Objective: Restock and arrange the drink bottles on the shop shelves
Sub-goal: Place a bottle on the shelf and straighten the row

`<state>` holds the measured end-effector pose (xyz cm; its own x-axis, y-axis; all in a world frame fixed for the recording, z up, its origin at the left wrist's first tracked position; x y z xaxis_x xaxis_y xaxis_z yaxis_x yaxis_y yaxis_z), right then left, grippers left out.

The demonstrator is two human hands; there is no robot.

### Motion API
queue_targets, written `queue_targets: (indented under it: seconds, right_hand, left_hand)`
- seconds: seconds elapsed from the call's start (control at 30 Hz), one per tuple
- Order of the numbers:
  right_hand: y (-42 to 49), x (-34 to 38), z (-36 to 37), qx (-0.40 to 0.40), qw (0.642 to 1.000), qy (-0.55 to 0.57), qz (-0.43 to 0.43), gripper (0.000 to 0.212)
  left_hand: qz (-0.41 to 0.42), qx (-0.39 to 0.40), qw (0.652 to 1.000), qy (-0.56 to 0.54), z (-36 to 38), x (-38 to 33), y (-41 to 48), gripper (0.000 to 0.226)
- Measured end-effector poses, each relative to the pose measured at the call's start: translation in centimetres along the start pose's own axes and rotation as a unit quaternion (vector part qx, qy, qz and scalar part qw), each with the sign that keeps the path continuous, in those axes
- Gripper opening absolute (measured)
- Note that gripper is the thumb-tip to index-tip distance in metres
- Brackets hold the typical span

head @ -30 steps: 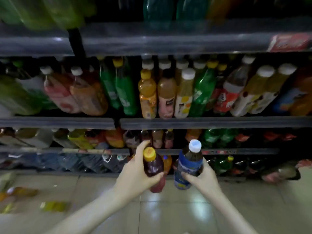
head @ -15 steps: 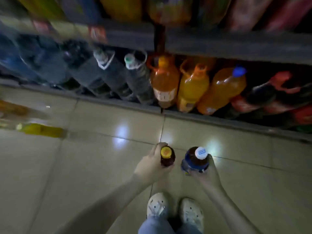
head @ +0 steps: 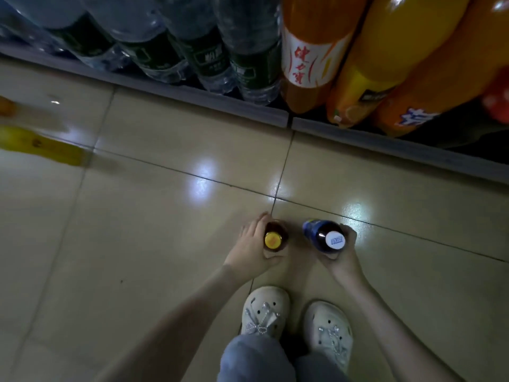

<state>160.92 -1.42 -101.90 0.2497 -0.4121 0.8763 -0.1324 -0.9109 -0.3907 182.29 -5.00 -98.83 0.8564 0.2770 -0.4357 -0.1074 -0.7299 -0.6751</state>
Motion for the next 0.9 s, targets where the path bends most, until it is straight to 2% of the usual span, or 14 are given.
queue_targets:
  seconds: [0.07, 0.17, 0.27, 0.37, 0.5, 0.63, 0.77, 0.9]
  right_hand:
    - [-1.8, 3.8, -1.8, 0.025, 0.994, -0.086, 0.060, 0.085]
    - [-4.3, 11.2, -5.2, 0.035, 0.985, -0.149, 0.078, 0.086]
    - [-6.7, 21.1, -7.8, 0.029, 0.984, -0.170, 0.034, 0.078]
    - [-9.1, 33.6, -10.0, 0.015, 0.986, -0.163, -0.028, 0.062]
    - [-11.9, 50.8, -13.3, -0.029, 0.979, -0.149, -0.135, 0.051]
    - [-14.8, 64.8, -17.4, -0.085, 0.960, -0.164, -0.211, 0.044]
    - [-17.7, 73.3, -21.6, -0.154, 0.939, -0.162, -0.261, 0.044]
    - [-19.6, 76.2, -25.5, -0.197, 0.927, -0.173, -0.268, 0.051]
  left_hand:
    - [-0.047, 0.013, 0.999, 0.016, -2.5, -1.2, -2.8, 0.099]
    - [-0.043, 0.026, 0.999, -0.010, -7.9, -4.9, -8.3, 0.087]
    - [-0.019, -0.002, 0.999, -0.039, -15.1, -11.0, -14.2, 0.068]
    - [0.022, -0.036, 0.997, -0.058, -23.5, -18.6, -20.3, 0.058]
    - [0.120, -0.102, 0.987, -0.045, -34.9, -29.3, -28.0, 0.052]
    - [0.221, -0.158, 0.962, -0.035, -43.7, -38.4, -34.9, 0.046]
    - [0.293, -0.199, 0.935, -0.017, -49.3, -44.5, -39.4, 0.046]
    - [0.339, -0.225, 0.913, 0.025, -52.4, -48.2, -41.5, 0.049]
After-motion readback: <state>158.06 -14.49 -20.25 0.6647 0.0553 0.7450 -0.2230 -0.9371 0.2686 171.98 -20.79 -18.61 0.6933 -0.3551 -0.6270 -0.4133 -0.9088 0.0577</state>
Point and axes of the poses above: each hand's wrist, its own y-axis towards the middle knuckle, its own z-axis out of the palm, x = y × z, the point moved 1 cm from there along y, towards the middle knuckle, and after that the axes turned 12 degrees about -z, right-handed, at the moved point
